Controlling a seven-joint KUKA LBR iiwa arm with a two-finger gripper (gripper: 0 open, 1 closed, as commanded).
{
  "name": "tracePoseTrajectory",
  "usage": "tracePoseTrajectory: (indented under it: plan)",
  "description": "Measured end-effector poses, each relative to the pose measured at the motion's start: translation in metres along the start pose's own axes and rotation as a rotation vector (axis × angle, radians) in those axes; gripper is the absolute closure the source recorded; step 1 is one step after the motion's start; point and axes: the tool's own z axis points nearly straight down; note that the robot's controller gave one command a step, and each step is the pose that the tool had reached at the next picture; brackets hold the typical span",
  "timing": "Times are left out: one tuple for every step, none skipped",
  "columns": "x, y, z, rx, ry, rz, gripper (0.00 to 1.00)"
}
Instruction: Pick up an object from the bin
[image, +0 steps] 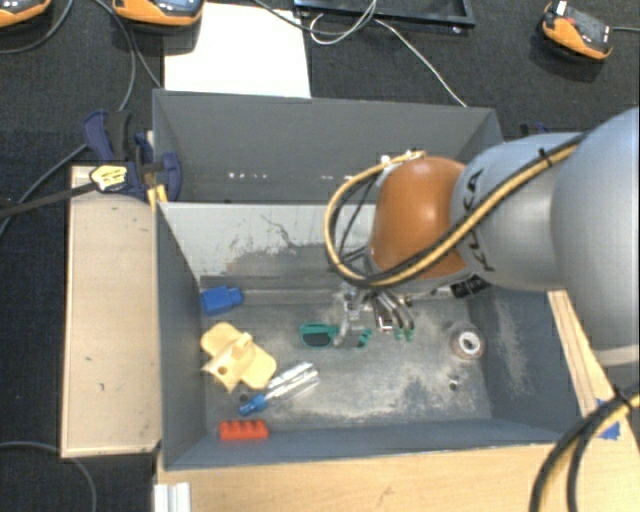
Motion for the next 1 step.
tracePoseTrajectory:
  plan:
    - [0.0121,0.0123,-0.0654,0.001,0.011,-0.009,1.00]
